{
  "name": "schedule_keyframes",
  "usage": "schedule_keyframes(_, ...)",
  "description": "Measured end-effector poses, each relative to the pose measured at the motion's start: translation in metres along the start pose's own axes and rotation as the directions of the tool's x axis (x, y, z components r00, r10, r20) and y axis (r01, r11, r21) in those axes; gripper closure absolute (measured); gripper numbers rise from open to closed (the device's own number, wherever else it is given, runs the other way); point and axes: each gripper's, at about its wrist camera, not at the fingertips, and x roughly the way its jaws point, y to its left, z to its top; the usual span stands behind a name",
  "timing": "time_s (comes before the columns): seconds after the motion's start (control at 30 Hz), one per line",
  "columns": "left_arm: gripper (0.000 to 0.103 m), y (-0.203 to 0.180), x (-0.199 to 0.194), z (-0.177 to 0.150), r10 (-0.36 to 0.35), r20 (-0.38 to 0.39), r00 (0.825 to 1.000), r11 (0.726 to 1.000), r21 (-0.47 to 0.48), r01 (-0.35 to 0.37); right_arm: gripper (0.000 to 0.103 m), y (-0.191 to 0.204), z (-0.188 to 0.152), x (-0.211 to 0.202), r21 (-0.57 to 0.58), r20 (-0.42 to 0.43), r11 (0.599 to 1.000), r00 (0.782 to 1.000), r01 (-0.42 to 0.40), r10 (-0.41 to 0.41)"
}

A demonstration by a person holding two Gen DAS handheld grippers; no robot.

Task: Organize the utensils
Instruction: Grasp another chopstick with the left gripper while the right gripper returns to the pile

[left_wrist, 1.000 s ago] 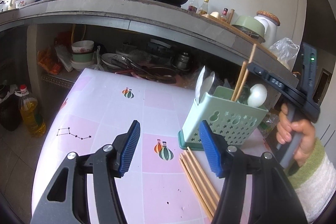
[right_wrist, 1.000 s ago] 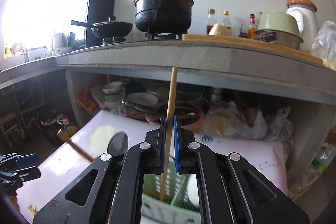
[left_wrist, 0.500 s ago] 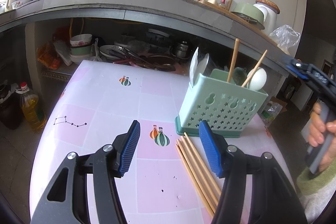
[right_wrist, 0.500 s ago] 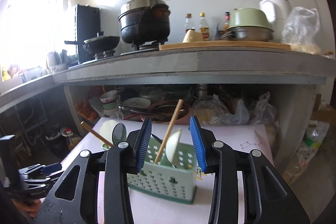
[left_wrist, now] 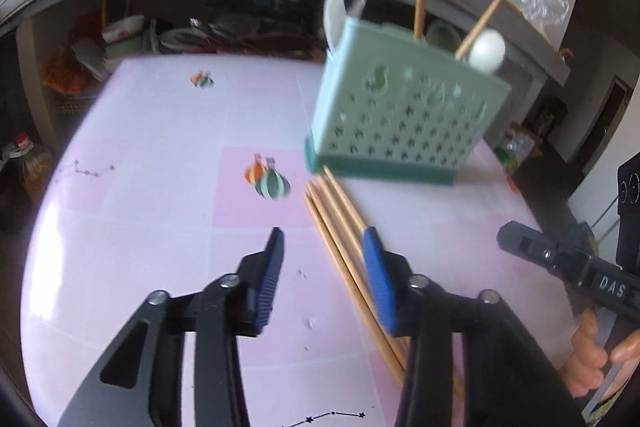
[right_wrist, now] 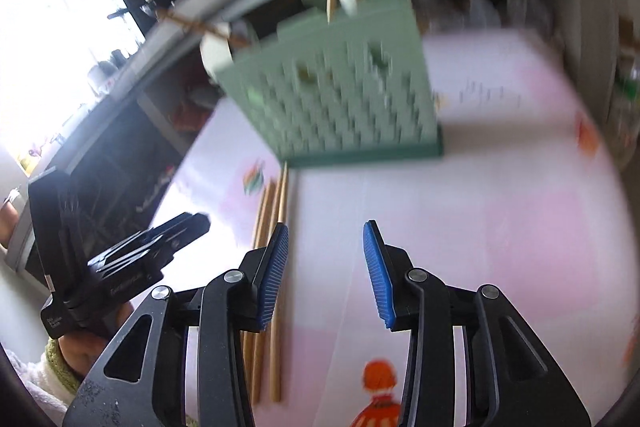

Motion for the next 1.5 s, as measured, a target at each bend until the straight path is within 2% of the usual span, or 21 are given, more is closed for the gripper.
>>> schedule_keyframes(0.13, 0.084, -0.008, 0.019, -0.009, 0.011, -0.076, 0.997, 1.000, 0.021, -0.010, 0.065, 0.001, -0.008, 0.005, 0.013, -0.022, 1.000, 1.000, -0.016, 0.016)
schedule_keyframes(0.3, 0.086, -0.015, 0.031, -0.015, 0.030, -0.109, 0.994, 0.999, 0.039, -0.026, 0.065, -0.003, -0.012, 0.003, 0.021, -0.015, 0.999, 1.000, -0.026, 0.026)
schedule_keyframes(0.63, 0.088, -0.026, 0.039, -0.013, 0.111, -0.106, 0.988, 0.990, 0.104, -0.100, 0.065, -0.009, -0.020, -0.001, 0.030, -0.023, 0.999, 0.999, -0.036, 0.037)
schedule_keyframes(0.73, 0.092, -0.024, 0.038, -0.013, 0.135, -0.109, 0.985, 0.986, 0.111, -0.123, 0.065, -0.007, -0.021, 0.000, 0.019, -0.025, 0.999, 0.999, -0.037, 0.038)
schedule_keyframes(0.9, 0.098, -0.012, 0.035, -0.013, 0.168, -0.117, 0.979, 0.983, 0.095, -0.157, 0.069, 0.002, -0.021, 0.003, -0.020, -0.042, 0.998, 0.998, -0.054, 0.053)
schedule_keyframes(1.17, 0.098, 0.018, 0.025, -0.017, 0.196, -0.115, 0.974, 0.981, 0.028, -0.194, 0.077, 0.029, -0.026, 0.028, -0.108, -0.136, 0.990, 0.988, -0.087, 0.072)
schedule_keyframes(1.4, 0.098, 0.031, 0.021, -0.018, 0.186, -0.117, 0.976, 0.982, -0.021, -0.190, 0.089, 0.039, -0.033, 0.049, -0.159, -0.203, 0.986, 0.979, -0.055, 0.022)
schedule_keyframes(1.5, 0.098, 0.034, 0.020, -0.018, 0.178, -0.117, 0.977, 0.982, -0.037, -0.184, 0.092, 0.043, -0.033, 0.051, -0.188, -0.207, 0.982, 0.978, -0.036, -0.004)
